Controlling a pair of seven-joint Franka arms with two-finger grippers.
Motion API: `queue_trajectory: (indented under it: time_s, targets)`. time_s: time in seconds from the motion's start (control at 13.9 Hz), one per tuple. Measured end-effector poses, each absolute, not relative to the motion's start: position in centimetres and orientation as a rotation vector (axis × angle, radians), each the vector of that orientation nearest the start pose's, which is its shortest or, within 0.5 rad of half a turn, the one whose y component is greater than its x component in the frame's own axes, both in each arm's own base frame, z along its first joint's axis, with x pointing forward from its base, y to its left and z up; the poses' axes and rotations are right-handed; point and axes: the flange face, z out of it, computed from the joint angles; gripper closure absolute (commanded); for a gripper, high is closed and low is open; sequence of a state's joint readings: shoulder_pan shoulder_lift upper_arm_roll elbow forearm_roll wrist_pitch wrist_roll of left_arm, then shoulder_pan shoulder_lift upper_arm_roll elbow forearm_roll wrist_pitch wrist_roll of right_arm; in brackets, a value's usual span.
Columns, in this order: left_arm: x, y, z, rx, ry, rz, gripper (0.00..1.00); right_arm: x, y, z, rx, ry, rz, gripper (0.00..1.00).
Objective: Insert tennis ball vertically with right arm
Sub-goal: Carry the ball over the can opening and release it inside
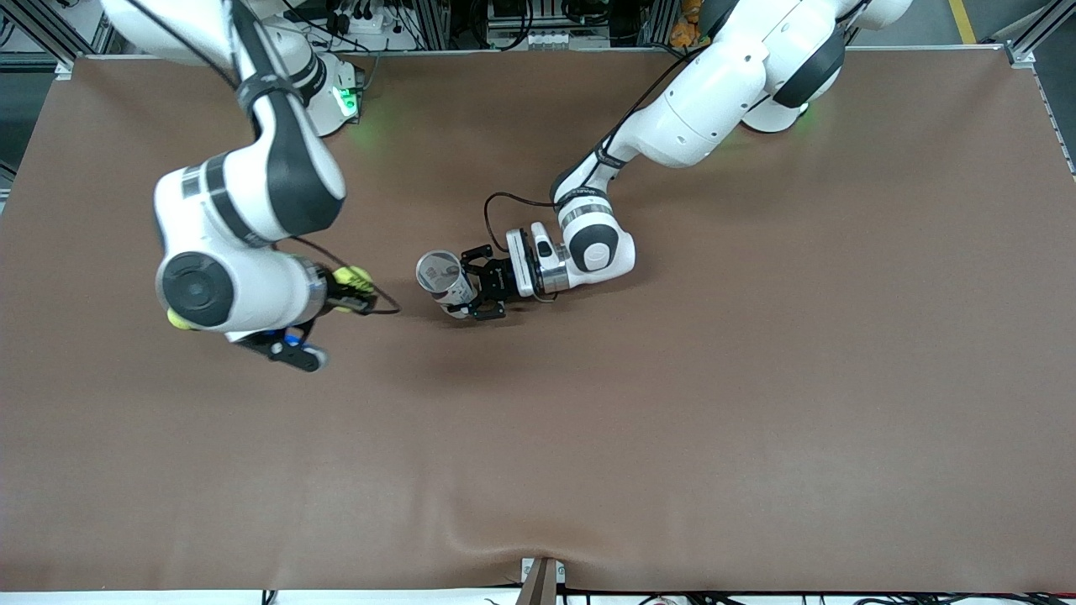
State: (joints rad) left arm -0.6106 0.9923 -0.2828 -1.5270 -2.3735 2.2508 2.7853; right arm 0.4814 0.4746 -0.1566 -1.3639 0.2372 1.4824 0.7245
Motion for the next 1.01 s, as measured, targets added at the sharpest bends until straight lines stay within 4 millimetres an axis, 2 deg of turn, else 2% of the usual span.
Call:
queue_trajectory:
  time_s: [0.29, 0.43, 0.58, 0.79, 0.93, 1.01]
  targets:
    - [45.1, -54.2, 9.9, 1.432, -1.034, 1.251, 0.28, 57.0, 32.6, 42.9, -3.061, 0.791, 0.619, 1.00]
    - [45.1, -54.2, 9.9, 1.432, -1.034, 1.251, 0.28, 55.6, 35.1, 42.8, -3.074, 0.828, 0.616, 1.00]
    - [45.1, -54.2, 9.9, 1.432, -1.034, 1.251, 0.28, 55.2, 35.7, 42.8, -3.078, 0.837, 0.615, 0.96]
    - [45.1, -54.2, 9.9, 1.432, -1.034, 1.251, 0.28, 55.5, 35.3, 42.6, -3.077, 0.854, 0.614, 0.96]
    - [45.1, -54.2, 9.9, 1.432, -1.034, 1.251, 0.28, 55.6, 35.1, 42.6, -3.075, 0.859, 0.612, 0.88]
    - [45.1, -54.2, 9.9, 1.432, -1.034, 1.251, 0.28, 55.7, 35.0, 42.6, -3.073, 0.863, 0.607, 0.88]
